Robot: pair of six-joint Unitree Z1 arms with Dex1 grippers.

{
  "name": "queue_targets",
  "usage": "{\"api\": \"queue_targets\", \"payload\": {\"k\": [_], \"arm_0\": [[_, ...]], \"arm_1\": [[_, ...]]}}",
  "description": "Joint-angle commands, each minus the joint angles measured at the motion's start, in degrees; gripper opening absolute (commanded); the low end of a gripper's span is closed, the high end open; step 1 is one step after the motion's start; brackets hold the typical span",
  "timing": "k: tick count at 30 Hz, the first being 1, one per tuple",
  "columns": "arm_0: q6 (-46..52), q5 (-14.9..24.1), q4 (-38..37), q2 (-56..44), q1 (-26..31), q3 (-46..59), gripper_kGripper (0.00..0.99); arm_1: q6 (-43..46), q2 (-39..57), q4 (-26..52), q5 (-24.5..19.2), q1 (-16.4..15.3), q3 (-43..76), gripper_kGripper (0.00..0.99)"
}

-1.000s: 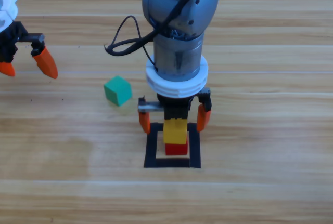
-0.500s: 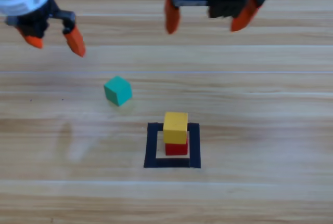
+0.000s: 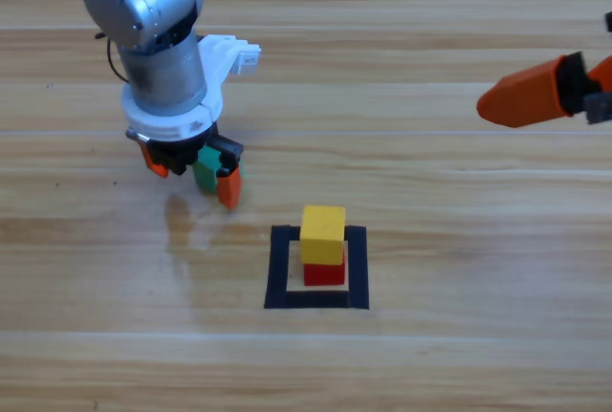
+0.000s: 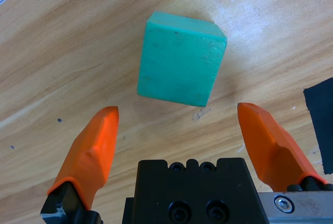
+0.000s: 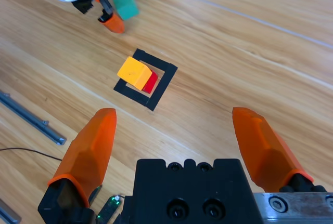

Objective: Stack the blocks in the rectangular block: red at the bottom, yellow in the middle, green on top

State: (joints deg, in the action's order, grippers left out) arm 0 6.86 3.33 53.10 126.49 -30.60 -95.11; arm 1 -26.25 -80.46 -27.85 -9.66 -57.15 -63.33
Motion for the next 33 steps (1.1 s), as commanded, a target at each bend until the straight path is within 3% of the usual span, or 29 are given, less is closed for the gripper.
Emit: {"api": "queue_targets", "payload": {"k": [1,22,33], "arm_0": [[0.5,0.6,-1.1,3.5,-0.7,-0.6,0.960],[-3.4,-0.4,-0.9,7.7,2.1,-5.8,0.966],[-4.1,-1.6,-1.0,8.1,3.1,-6.1,0.692]], "arm_1": [[3.1,-1.2,4.1,-2.9,0.1,5.6,0.980],[3.7,-3.6,4.3,-0.3,0.1,6.0,0.980],[4.4,-5.0,4.3,0.0,0.1,6.1,0.980]]}}
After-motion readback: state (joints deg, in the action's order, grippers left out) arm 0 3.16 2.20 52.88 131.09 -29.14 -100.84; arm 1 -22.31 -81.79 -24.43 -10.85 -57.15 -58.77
